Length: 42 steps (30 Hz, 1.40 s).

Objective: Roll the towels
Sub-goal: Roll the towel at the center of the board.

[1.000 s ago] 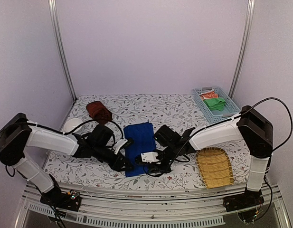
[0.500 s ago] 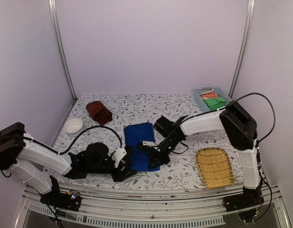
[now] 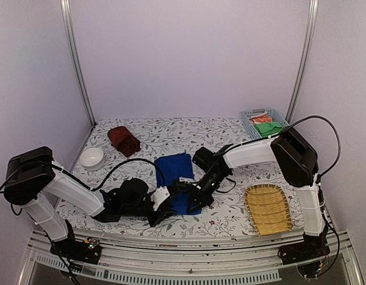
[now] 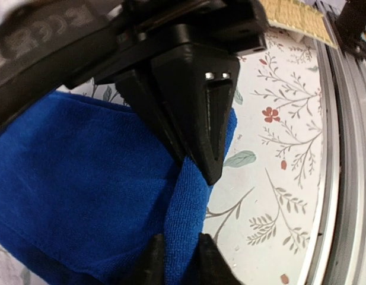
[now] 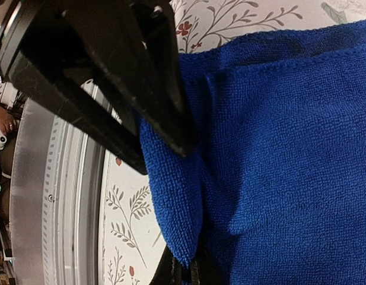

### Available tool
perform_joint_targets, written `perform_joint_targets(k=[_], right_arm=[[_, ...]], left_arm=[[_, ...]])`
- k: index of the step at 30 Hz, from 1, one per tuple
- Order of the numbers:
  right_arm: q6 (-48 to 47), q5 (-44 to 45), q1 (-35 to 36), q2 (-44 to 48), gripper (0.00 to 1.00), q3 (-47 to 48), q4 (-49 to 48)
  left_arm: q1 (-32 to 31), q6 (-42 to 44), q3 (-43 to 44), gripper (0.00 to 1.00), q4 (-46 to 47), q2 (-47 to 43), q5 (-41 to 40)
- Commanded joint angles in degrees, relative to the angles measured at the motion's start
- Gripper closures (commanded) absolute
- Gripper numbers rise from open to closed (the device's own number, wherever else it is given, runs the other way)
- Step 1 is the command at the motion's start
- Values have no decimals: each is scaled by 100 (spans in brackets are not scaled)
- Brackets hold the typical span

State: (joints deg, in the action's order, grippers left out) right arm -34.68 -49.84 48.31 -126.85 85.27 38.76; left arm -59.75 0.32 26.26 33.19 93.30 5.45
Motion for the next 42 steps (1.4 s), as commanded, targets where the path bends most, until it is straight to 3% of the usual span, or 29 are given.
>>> perform_joint_targets(k=[1,5,12,18,22,26,31,38,42], right_arm=[[-234,-224,1,-136,96,246,579],[-419,-480,-15,-255,96,533,1129],[-892,-1122,-149,-1246,97,1354,2522],[-984,-1102,-252,-1829,97,1770,2972],[-781,-1048,-325,-2162,97,1981,3120],[-635,-1021,-353,-2471,98,2210,3325],[-290,-942,-355,-2597,97,2396,3361],[-175,-852,-358,-2751,97,2562,3578],[-106,-850,-351,-2775,97,2556,3582]], left_arm=[[-72,-147,92,90,-123,12,305],[34,-525,73,100,-593,-210,958],[527,-1437,-76,100,-643,-68,2047],[1168,-2128,66,100,-326,657,3160],[1200,-2253,85,99,-280,984,3234],[1203,-2439,137,90,-678,903,2684],[1114,-2657,80,79,-1482,21,1885],[154,-2465,236,69,-2790,-1623,-545],[-689,-1486,257,65,-2648,-1831,-1239]])
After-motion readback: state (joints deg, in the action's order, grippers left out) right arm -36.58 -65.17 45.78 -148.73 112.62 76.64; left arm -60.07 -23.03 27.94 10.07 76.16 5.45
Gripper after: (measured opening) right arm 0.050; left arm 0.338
